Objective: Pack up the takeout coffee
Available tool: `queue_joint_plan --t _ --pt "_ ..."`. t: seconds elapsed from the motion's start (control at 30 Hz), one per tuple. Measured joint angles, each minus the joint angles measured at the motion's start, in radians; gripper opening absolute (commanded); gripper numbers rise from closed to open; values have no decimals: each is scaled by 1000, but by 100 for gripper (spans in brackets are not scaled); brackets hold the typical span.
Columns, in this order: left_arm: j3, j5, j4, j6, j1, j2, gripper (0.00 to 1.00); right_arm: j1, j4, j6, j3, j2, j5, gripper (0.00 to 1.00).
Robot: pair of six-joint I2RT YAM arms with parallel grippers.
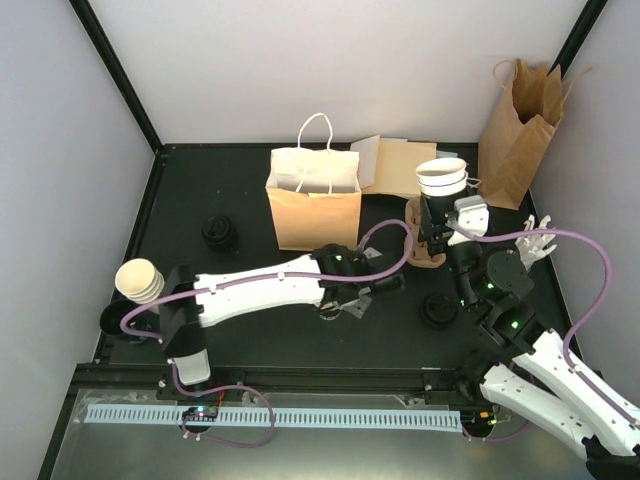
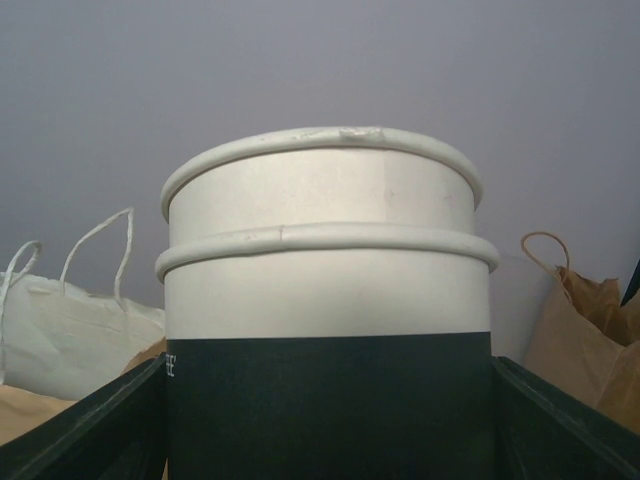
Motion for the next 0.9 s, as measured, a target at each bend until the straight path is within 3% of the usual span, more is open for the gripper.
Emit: queue_joint_plan --t 0.23,0.4,0.67,0.9 --pt "70 -4 -40 6 3 -186 80 0 -20 0 12 -4 -30 83" --pt "47 39 -28 28 56 -327 85 0 -34 -7 12 -5 -116 83" --pt "-183 245 80 107 380 -690 98 -1 -21 -30 11 10 -386 81" --pt "-195 531 134 155 672 -875 99 3 -12 -41 11 81 -624 79"
